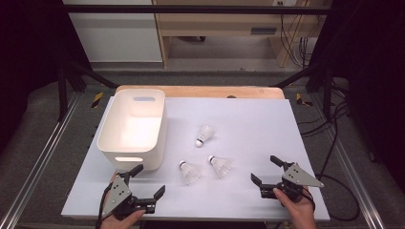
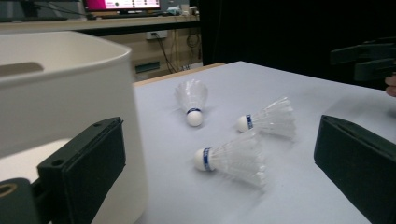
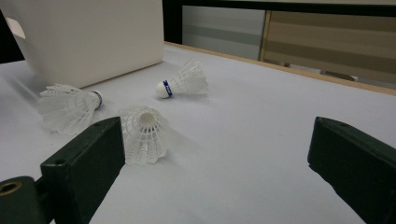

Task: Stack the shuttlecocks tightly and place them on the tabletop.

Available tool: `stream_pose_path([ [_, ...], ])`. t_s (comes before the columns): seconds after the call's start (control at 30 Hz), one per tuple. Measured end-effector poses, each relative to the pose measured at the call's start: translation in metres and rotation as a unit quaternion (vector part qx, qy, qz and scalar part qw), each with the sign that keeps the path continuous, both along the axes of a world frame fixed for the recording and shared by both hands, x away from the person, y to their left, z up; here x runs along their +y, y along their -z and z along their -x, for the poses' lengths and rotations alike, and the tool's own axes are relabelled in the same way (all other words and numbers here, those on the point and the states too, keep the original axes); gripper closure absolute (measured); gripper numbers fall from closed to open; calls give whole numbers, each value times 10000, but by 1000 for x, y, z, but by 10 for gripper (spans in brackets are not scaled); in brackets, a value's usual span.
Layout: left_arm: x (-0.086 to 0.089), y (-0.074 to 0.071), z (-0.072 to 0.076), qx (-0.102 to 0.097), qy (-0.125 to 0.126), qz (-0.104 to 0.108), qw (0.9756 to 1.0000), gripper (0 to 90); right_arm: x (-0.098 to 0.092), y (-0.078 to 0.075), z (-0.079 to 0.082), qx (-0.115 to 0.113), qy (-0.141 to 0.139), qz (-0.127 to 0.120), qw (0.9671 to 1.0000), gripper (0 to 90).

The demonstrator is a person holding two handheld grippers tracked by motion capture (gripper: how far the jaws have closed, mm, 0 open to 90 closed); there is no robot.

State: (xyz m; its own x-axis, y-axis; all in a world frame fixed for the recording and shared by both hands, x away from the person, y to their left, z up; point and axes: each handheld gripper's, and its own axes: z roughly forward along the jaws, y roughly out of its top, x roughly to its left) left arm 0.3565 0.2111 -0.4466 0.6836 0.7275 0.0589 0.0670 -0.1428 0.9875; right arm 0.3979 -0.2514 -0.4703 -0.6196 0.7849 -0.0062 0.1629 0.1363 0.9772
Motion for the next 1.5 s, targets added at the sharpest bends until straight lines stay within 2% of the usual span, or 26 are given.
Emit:
stream_pose_path([
  [0.2, -29, -5, -9, 127, 350, -296, 9989, 23, 1, -1, 0, 36, -32, 19, 10000, 45],
  [0.4, -53, -5, -22, 219, 532, -651, 9962, 25, 0, -1, 1, 29, -51, 20, 10000, 44],
  [0.53, -64, -4, -27, 309, 560, -716, 9954, 28, -1, 0, 2, 48, -33, -7, 10000, 43],
  [0.63, -67, -2, -29, 428, 585, -758, 9945, 28, -3, 0, 3, 57, -6, -58, 10000, 43],
  [0.77, -71, 2, -31, 625, 686, -884, 9918, 28, -5, -1, 3, 53, 25, -88, 9999, 41],
  [0.9, -73, 5, -33, 685, 649, -982, 9907, 28, -4, 0, 2, 74, 15, -90, 9999, 40],
  [1.1, -72, 7, -40, 974, 459, -1202, 9869, 30, -3, 0, 3, 85, -1, -90, 9999, 40],
  [1.33, -73, 6, -41, 929, 469, -1204, 9873, 50, -4, 0, 3, 116, 31, -113, 9999, 40],
  [1.5, -74, 7, -42, 975, 432, -1365, 9849, 77, -4, 0, 3, 119, 27, -126, 9998, 41],
])
